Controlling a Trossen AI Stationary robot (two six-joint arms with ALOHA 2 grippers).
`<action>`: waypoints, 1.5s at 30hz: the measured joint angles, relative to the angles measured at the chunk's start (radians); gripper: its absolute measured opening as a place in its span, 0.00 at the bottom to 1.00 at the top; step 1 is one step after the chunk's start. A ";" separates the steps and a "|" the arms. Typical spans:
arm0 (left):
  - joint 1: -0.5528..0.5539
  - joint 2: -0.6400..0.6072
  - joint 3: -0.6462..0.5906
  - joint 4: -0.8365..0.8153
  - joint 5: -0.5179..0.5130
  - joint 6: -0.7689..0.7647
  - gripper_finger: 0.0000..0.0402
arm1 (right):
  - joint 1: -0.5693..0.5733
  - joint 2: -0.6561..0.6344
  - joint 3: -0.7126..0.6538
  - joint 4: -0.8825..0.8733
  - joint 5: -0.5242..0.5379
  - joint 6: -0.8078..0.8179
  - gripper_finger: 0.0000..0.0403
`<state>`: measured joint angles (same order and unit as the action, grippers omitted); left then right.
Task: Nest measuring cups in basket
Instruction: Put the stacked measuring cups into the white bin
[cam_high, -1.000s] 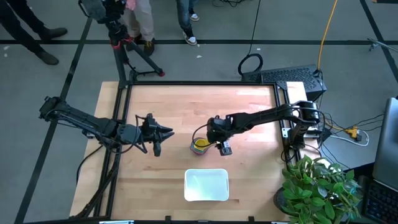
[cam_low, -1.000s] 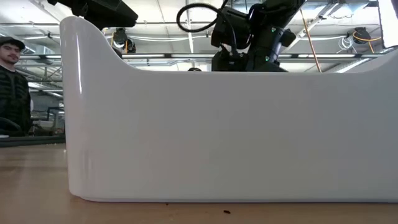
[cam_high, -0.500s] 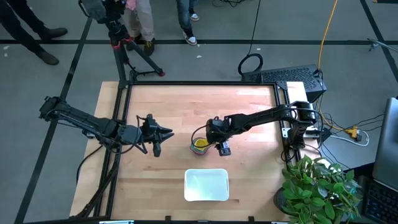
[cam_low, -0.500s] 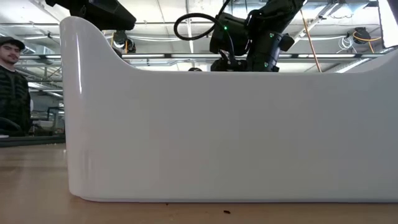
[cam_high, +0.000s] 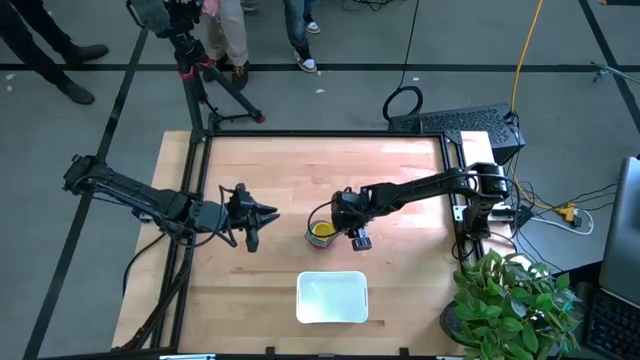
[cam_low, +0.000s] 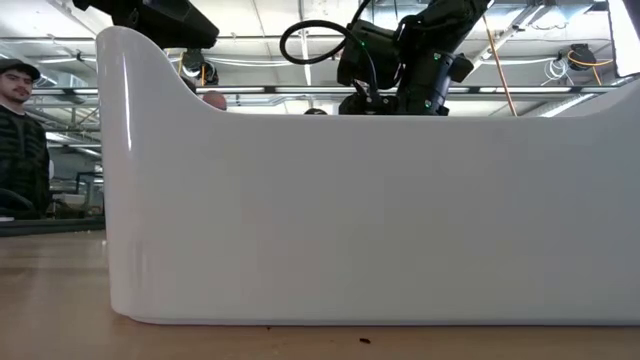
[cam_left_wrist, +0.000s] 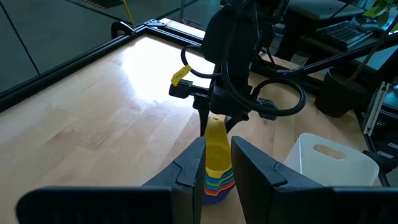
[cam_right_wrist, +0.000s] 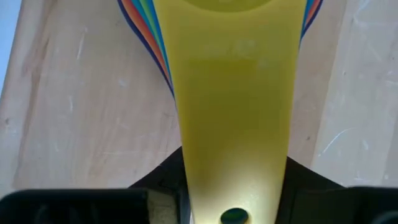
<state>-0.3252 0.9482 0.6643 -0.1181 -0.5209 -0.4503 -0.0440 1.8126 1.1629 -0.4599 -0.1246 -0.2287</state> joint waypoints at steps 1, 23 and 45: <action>0.000 0.000 0.000 -0.001 0.000 -0.002 0.20 | 0.000 0.000 0.000 0.000 0.007 0.000 0.29; 0.000 0.000 0.000 -0.014 0.000 -0.017 0.20 | 0.013 -0.035 0.000 0.004 0.043 0.003 0.29; 0.000 0.000 0.000 -0.013 -0.012 -0.027 0.20 | 0.176 -0.253 0.000 -0.063 -0.009 0.319 0.29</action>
<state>-0.3252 0.9482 0.6643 -0.1310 -0.5331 -0.4776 0.1322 1.5600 1.1625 -0.5230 -0.1335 0.0898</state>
